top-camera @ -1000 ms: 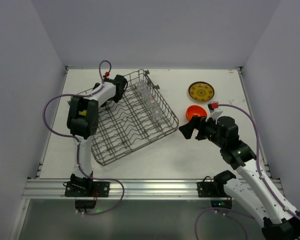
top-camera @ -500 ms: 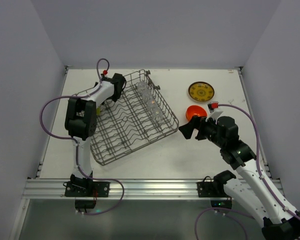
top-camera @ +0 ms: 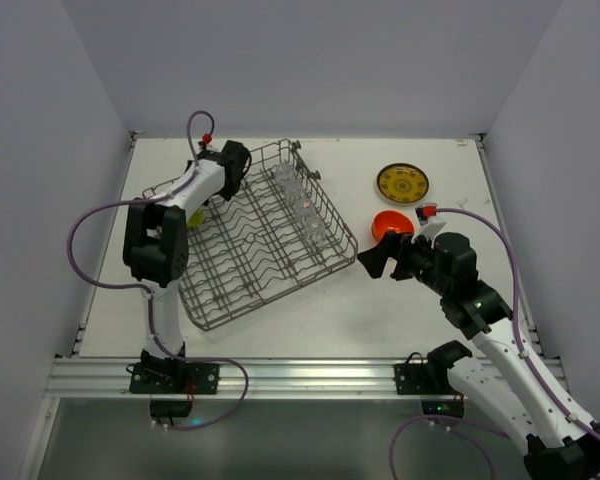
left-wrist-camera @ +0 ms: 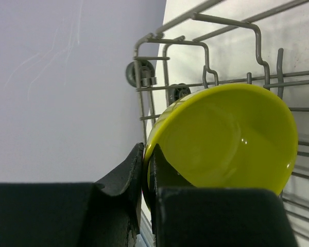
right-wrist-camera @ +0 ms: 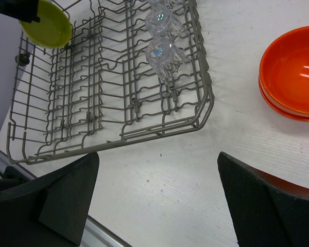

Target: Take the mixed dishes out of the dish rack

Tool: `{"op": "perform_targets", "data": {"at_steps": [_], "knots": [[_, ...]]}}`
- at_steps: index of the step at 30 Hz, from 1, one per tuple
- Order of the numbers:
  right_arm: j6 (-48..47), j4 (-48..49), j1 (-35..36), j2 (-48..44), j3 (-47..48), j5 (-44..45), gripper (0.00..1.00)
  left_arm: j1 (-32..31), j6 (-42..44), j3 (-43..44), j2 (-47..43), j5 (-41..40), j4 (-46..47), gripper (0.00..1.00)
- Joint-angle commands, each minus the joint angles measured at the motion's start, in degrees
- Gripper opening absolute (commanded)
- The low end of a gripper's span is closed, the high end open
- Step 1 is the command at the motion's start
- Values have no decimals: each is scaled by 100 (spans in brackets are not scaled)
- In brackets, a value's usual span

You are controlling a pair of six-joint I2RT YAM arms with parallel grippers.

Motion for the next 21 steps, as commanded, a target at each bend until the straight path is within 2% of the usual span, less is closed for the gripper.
{"op": "perform_targets", "data": {"at_steps": [1, 3, 6, 8, 10, 13, 18, 21], "knots": [[-88, 239, 12, 35, 19, -98, 99, -134, -259, 466, -1007, -51, -25, 0], [-88, 230, 3, 26, 1, -54, 99, -161, -189, 502, -1420, 309, 158, 0], [-88, 239, 3, -27, -16, -19, 99, -240, -31, 222, -2001, 1265, 763, 0], [-70, 265, 12, -53, -25, 25, 99, -284, 4, -190, -2616, 2219, 1098, 0], [-53, 291, 12, -62, -43, 43, 99, -337, -83, -672, -3212, 2751, 1528, 0], [61, 397, 12, -88, -52, -80, 99, -460, -311, -1445, -3935, 4189, 2127, 0], [447, 721, 21, -97, 132, -1046, 99, -934, -1030, -2704, -4770, 5284, 3068, 0], [563, 522, 397, 174, 518, -479, 92, -1722, -1471, -3407, -5105, 5486, 3796, 0]]}}
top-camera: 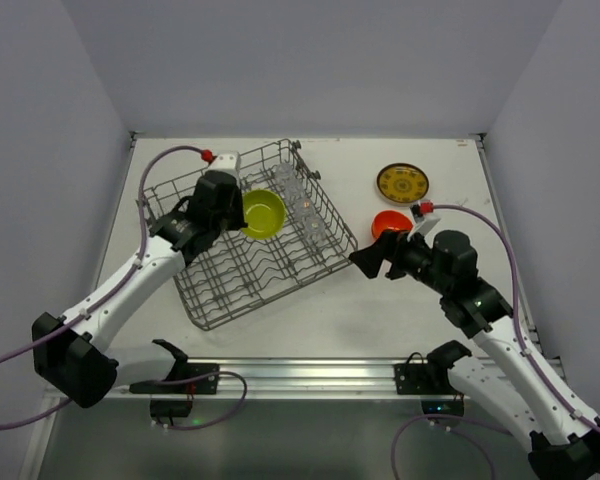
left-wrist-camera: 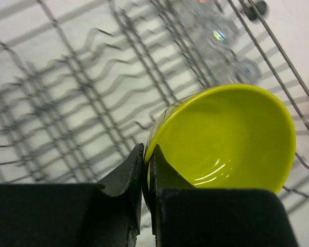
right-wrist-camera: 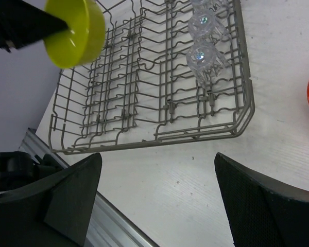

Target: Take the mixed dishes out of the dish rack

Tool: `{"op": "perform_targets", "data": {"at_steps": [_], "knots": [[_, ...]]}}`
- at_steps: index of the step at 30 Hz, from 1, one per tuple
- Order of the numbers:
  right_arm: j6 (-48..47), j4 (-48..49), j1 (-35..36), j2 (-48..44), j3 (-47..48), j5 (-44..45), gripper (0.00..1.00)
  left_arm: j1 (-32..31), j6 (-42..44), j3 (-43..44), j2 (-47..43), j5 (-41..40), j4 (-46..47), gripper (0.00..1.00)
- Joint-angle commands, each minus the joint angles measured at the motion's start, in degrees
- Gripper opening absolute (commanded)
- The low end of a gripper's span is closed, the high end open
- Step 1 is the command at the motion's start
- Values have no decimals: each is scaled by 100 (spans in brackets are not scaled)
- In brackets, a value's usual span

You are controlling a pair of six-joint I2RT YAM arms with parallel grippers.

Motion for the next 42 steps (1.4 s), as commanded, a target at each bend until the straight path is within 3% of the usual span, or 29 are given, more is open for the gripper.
{"op": "perform_targets", "data": {"at_steps": [1, 5, 6, 12, 15, 17, 20, 22, 23, 25, 26, 27, 29, 33, 35, 40, 42], "knots": [[215, 60, 509, 453, 635, 432, 89, -754, -798, -649, -203, 773, 1182, 0], [188, -723, 1764, 1500, 1644, 1882, 81, -1484, -1194, -959, -150, 561, 1489, 0], [223, -968, 1933, 1702, 1769, 2433, 81, -1703, -1195, -968, -55, 508, 1490, 0], [426, -1566, 2550, 2942, 2436, 3554, 69, -2179, -1344, -1152, -71, 429, 1639, 0], [470, -1831, 2734, 3347, 2736, 3906, 54, -2259, -1353, -1266, -202, 490, 1726, 0], [531, -1963, 2918, 3462, 2973, 4151, 38, -2268, -1353, -1372, -273, 455, 1736, 0], [601, -2209, 3051, 3620, 3184, 4381, 0, -2268, -1318, -1460, -440, 358, 1675, 0], [610, -2245, 3060, 3638, 3203, 4416, 0, -2268, -1292, -1477, -493, 297, 1622, 0], [619, -2253, 3060, 3629, 3194, 4451, 0, -2268, -1257, -1469, -519, 253, 1587, 8], [628, -2315, 2999, 3568, 3159, 4592, 0, -2268, -1187, -1390, -633, 44, 1376, 39], [645, -2332, 2938, 3524, 3098, 4618, 0, -2268, -1186, -1329, -747, -97, 1097, 73], [654, -2359, 2859, 3472, 3045, 4540, 0, -2268, -1186, -1198, -800, -264, 946, 84], [637, -2359, 2464, 3191, 2852, 4417, 0, -2268, -1143, -1047, -1036, -800, 447, 94], [470, -2359, 1331, 2558, 2456, 3961, 0, -2259, -1072, -845, -1555, -1530, -188, 96], [259, -2350, 427, 2330, 2298, 3557, 0, -2259, -958, -923, -1897, -1777, -434, 97], [-241, -2271, -1374, 2644, 2297, 2827, 0, -2259, -406, -1248, -2452, -1488, -698, 99], [-295, -2114, -1650, 3013, 2359, 2642, 0, -2259, -273, -1512, -2689, -1286, -673, 100]]}}
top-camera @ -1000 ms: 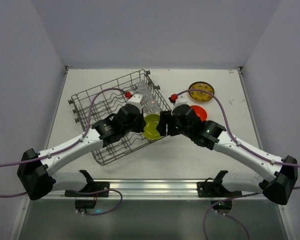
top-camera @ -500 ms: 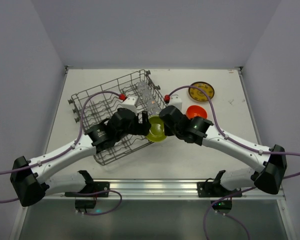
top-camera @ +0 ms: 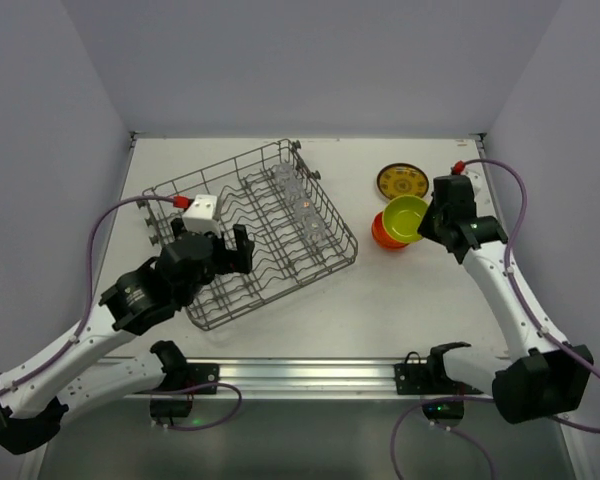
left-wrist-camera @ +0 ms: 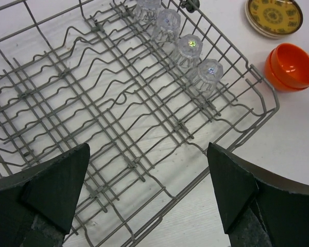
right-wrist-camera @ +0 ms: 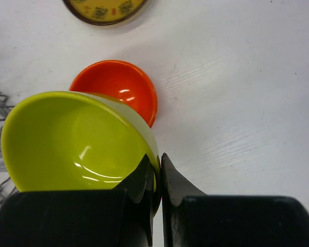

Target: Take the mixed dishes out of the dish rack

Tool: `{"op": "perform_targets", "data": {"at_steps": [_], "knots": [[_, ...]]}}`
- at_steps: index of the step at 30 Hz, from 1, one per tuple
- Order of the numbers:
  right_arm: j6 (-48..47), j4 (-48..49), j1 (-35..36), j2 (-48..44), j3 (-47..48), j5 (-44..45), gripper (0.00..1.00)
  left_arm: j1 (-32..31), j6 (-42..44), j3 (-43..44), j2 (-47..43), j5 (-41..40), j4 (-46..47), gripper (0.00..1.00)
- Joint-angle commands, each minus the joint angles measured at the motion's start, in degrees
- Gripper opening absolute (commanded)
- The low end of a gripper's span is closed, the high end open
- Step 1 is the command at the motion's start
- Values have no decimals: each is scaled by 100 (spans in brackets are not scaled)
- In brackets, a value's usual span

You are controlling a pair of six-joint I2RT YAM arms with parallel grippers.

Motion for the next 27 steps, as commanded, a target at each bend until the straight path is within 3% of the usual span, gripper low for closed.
{"op": "perform_targets", "data": {"at_steps": [1, 8, 19, 24, 27], "knots": [[-330, 361, -513, 520, 73, -668, 0, 16, 471, -386, -251, 65, -211, 100], [-242, 1038, -691, 1548, 143, -1054, 0, 16, 305, -1275, -743, -21, 193, 100], [-216, 1258, -700, 2375, 380, -1055, 0, 16, 173, -1372, -928, -321, 105, 100], [-154, 1416, -700, 2261, 301, -1143, 0, 16, 181, -1398, -893, -268, 123, 100], [-154, 1408, -700, 2296, 336, -1143, 11, 16, 181, -1390, -867, -259, 123, 100]]}}
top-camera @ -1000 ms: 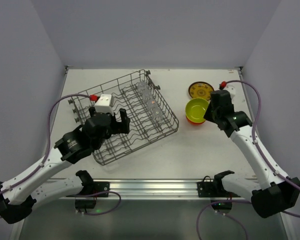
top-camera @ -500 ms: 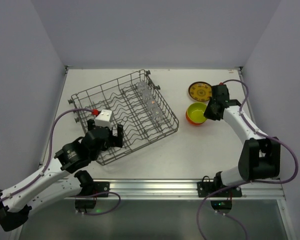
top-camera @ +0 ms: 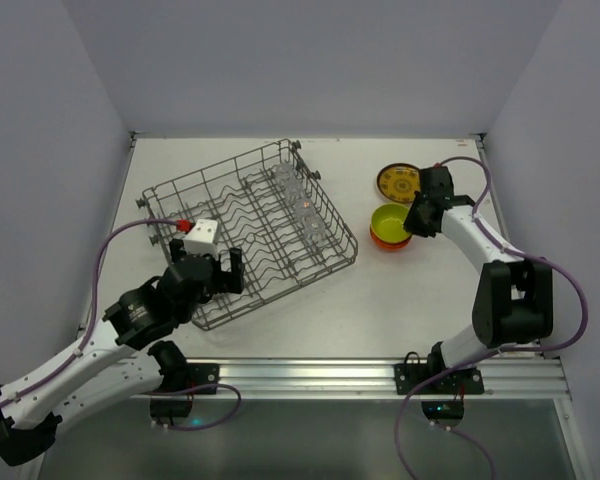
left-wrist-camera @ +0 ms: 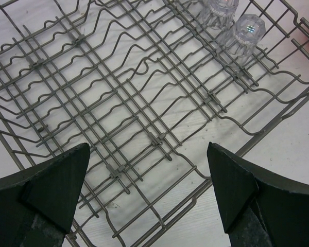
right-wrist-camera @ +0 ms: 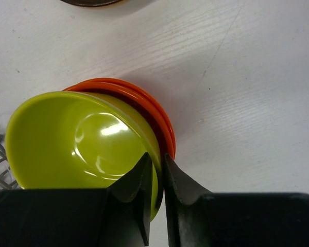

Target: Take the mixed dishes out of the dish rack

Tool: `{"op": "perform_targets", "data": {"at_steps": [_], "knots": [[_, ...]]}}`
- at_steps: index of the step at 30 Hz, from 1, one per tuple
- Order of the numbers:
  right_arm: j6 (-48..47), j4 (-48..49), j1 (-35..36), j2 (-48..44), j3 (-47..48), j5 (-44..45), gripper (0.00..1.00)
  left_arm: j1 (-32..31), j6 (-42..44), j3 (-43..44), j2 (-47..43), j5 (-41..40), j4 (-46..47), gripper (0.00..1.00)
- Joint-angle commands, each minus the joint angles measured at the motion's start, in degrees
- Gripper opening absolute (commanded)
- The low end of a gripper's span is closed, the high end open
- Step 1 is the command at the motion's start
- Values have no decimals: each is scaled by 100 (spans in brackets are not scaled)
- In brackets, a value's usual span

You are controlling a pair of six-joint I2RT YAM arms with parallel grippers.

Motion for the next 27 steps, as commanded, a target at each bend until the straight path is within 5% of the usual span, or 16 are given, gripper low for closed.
{"op": "perform_targets", "data": {"at_steps": [1, 4, 11, 20, 23, 24, 27], "knots": [[21, 267, -20, -115, 223, -111, 18, 16, -66, -89, -3, -152, 162, 100], [21, 240, -20, -123, 179, -111, 35, 16, -74, -98, -47, -187, 171, 100], [-14, 144, -20, -527, 109, 20, 47, 16, -136, -72, 58, -257, 136, 100], [-119, -225, -11, -1721, -67, 215, 77, 16, -601, 157, 321, 92, 188, 100], [-199, -199, 32, -2562, -365, -347, 87, 16, -751, 140, 567, 496, 907, 100], [-277, -182, 76, -2836, -584, -505, 99, 16, -655, 79, 785, 611, 1475, 100], [-287, -146, 77, -3909, -963, -998, 99, 16, -163, 217, 1592, 1217, 2583, 100]]}}
